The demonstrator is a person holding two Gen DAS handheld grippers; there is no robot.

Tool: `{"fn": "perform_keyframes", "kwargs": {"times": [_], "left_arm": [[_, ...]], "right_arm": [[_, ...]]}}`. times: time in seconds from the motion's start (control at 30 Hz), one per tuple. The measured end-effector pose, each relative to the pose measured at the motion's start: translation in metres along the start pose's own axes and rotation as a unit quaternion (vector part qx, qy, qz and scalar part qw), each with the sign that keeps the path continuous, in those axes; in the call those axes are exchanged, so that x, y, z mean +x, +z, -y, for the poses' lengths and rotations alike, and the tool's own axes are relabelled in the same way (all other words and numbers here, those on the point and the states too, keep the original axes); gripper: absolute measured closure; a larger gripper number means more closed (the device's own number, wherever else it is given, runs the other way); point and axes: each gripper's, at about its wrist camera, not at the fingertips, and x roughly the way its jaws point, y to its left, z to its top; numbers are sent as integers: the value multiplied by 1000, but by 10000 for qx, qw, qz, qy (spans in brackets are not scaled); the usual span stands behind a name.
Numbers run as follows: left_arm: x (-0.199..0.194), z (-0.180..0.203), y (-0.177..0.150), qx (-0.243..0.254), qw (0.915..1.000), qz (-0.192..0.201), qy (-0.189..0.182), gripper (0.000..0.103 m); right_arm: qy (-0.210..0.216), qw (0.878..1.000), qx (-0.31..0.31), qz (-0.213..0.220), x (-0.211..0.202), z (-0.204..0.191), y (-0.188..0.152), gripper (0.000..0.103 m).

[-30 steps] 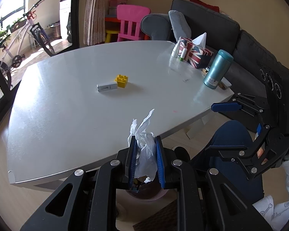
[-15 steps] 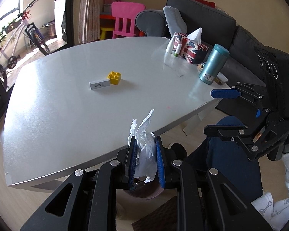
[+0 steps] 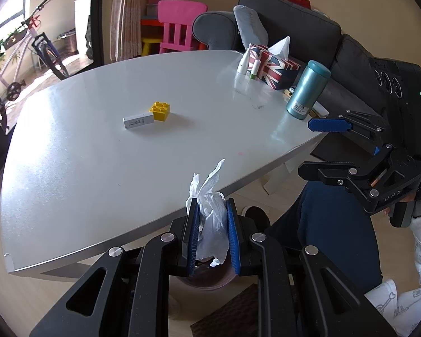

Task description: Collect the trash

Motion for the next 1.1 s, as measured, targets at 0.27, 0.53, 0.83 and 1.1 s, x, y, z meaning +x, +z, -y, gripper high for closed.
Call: {"fn": "perform_keyframes", "kwargs": {"times": [0.27, 0.53, 0.83, 1.1], "left_arm": [[-2, 4, 1, 44, 9999, 31, -123, 75], [-3, 4, 5, 26, 9998, 143, -151, 7], [-4, -5, 6, -99, 9998, 156, 22, 7], [-5, -11, 8, -171, 9996, 191, 99, 7]], "right_arm": [[-9, 10000, 35, 34, -1, 1, 2, 8], [-30, 10000, 53, 42, -1, 4, 2, 7], [-24, 10000, 64, 40, 1, 5, 2, 7], [-25, 10000, 60, 46, 1, 4, 2, 7]]}}
